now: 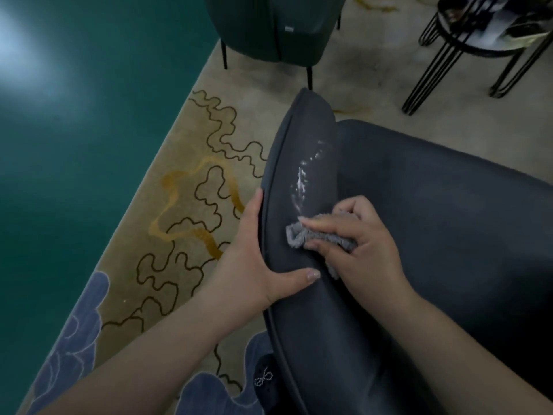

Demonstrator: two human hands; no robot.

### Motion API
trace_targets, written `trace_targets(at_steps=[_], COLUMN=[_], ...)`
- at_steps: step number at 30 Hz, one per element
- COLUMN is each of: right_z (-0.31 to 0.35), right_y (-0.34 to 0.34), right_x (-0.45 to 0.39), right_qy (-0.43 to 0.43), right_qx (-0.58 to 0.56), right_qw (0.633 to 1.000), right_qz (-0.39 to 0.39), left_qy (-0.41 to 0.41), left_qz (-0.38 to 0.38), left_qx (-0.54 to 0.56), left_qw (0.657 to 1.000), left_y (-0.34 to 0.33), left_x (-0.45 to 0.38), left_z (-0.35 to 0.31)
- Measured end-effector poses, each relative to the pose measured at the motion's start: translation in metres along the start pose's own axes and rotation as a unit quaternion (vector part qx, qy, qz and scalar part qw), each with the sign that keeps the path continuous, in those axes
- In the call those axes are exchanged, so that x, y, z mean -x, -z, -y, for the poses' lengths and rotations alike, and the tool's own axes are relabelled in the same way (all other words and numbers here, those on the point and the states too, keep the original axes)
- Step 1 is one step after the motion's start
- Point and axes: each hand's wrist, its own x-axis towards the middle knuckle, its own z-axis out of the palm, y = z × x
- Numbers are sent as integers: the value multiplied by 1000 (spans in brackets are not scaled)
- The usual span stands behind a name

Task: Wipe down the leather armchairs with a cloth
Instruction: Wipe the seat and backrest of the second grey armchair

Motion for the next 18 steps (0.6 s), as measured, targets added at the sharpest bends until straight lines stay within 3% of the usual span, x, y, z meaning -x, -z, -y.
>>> trace_targets(at_steps=[7, 13, 18], right_z=[-1, -3, -11], right_y=[-19, -13, -15], right_x=[-79, -43, -103], right_qy=[-87, -1, -50], right_qx=[16, 53, 49], right_qw=[995, 999, 995], right_qz=[-49, -5, -66], left_qy=[-20, -14, -20], left_qz=[7, 21, 36], left_qx=[-24, -26, -40], left_qw=[999, 999, 998], left_y=[5, 11, 16], left_x=[-14, -28, -49], left_z=[0, 2, -8])
